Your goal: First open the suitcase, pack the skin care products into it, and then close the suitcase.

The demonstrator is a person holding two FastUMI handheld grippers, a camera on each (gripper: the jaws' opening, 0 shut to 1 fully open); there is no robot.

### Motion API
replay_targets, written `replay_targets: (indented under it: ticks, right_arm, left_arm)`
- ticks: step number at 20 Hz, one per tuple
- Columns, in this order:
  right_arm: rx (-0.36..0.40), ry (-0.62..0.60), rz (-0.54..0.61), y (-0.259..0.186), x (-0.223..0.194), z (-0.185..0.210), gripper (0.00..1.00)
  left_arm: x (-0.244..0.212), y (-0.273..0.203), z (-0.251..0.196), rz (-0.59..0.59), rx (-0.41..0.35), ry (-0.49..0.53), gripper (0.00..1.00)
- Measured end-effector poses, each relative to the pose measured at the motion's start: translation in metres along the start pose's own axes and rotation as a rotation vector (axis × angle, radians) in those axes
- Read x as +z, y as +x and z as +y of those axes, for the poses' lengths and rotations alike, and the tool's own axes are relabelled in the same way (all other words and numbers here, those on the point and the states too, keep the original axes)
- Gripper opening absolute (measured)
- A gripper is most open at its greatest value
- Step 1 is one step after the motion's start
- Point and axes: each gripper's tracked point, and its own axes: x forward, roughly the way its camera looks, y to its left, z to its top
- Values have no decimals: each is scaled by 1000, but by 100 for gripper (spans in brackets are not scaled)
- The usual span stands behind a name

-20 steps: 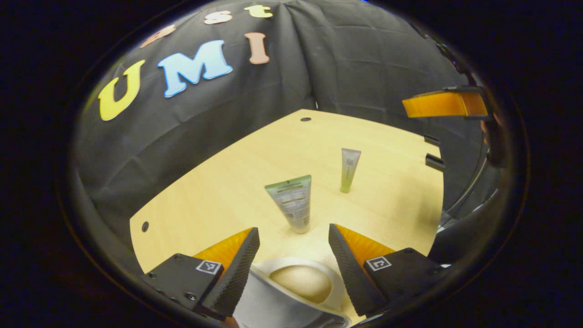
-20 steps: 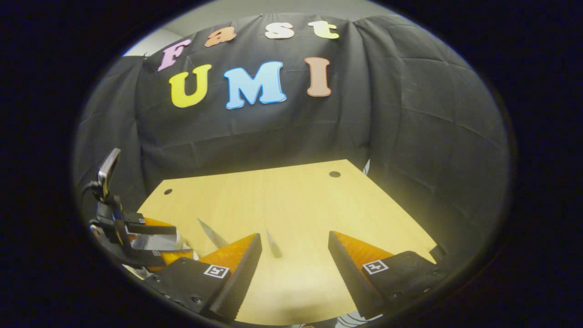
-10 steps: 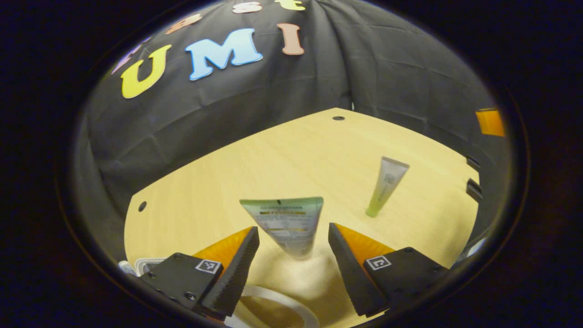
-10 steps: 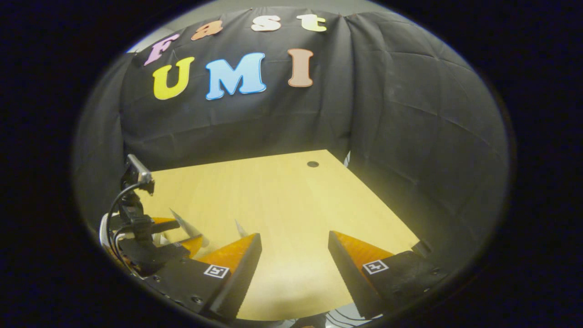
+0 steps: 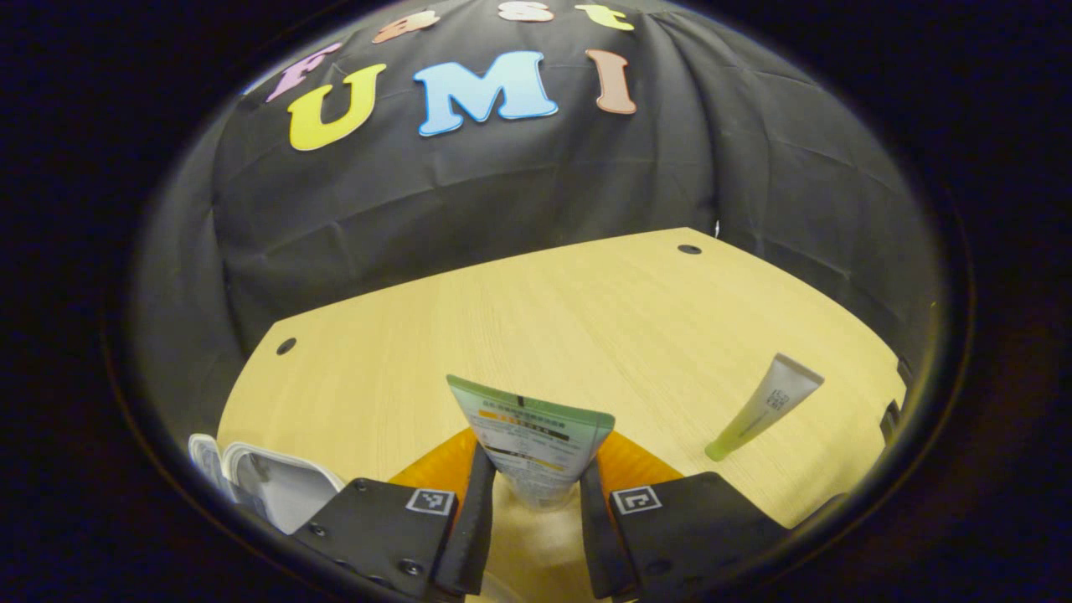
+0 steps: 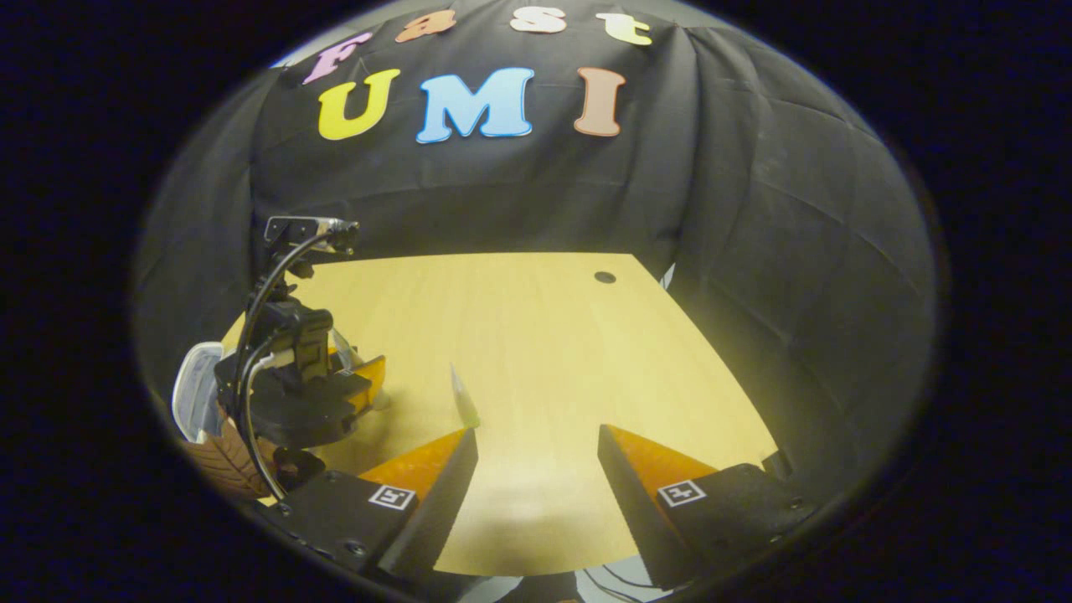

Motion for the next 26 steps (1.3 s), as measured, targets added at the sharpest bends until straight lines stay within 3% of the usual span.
replay_targets:
  ticks: [8, 13, 14, 17, 20, 21, 26]
  right_arm:
    - [126, -50, 63, 49, -2, 39, 84]
    - [175, -88, 151, 104, -13, 66, 72]
    - [187, -78, 182, 114, -21, 70, 69]
    - [191, -50, 224, 136, -30, 76, 52]
    - [161, -68, 235, 144, -36, 72, 40]
    - [164, -62, 233, 150, -35, 73, 26]
    - [218, 30, 268, 135, -30, 81, 25]
  left_arm:
    - [39, -88, 63, -93, 69, -199, 55]
    - [33, -146, 142, -102, 222, -267, 51]
    - [28, -156, 161, -92, 257, -275, 53]
    - [-1, -188, 215, -41, 367, -314, 51]
    - [-26, -211, 248, 21, 429, -345, 56]
    - [-34, -216, 254, 52, 437, -349, 51]
    - [-89, -199, 259, 321, 397, -295, 56]
